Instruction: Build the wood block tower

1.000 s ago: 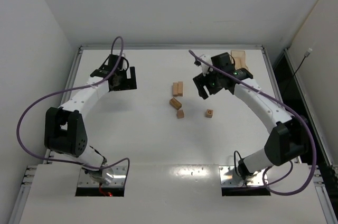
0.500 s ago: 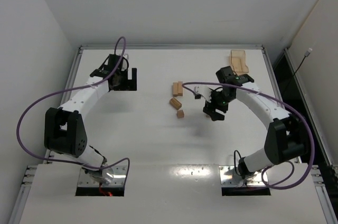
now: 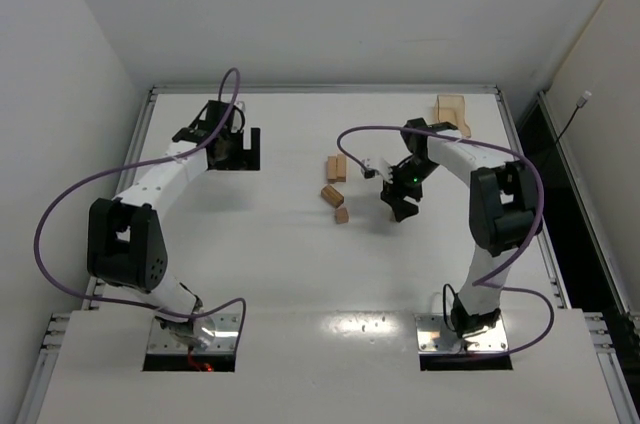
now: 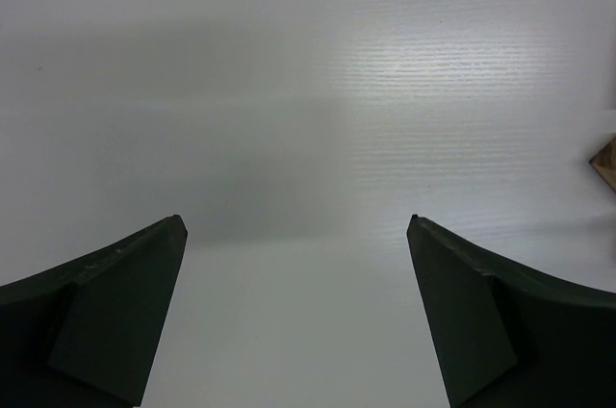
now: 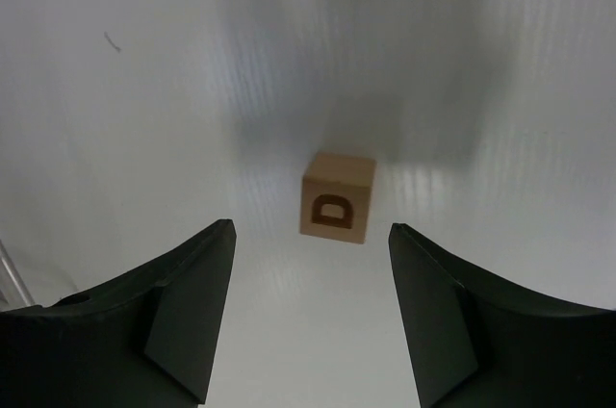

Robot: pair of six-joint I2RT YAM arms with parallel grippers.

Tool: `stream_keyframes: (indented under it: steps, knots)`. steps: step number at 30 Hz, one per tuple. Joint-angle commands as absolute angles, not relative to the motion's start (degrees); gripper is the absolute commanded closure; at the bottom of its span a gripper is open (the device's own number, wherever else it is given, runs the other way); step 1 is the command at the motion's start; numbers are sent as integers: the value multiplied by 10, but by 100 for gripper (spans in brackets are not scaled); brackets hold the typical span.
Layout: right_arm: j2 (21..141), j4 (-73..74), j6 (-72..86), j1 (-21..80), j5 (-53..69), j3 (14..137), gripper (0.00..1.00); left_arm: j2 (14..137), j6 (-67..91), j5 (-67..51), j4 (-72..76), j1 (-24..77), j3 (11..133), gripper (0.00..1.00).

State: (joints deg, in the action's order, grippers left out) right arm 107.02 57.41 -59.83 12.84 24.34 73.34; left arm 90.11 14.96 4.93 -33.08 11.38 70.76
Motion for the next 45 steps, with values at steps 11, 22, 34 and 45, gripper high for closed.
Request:
stream_keyframes:
  steps: [11,22,34,45]
  knots:
    - [1105,580,-585,130,280,777,38,920,148,42,-330,102,731,0]
    - [1094,498,-534,130,240,722,38,931,148,37,-330,102,737,0]
    - [1106,493,-509,148,213,734,56,941,148,37,-330,102,747,0]
    - [1106,498,-509,154,185,729,91,947,153,37,-330,102,752,0]
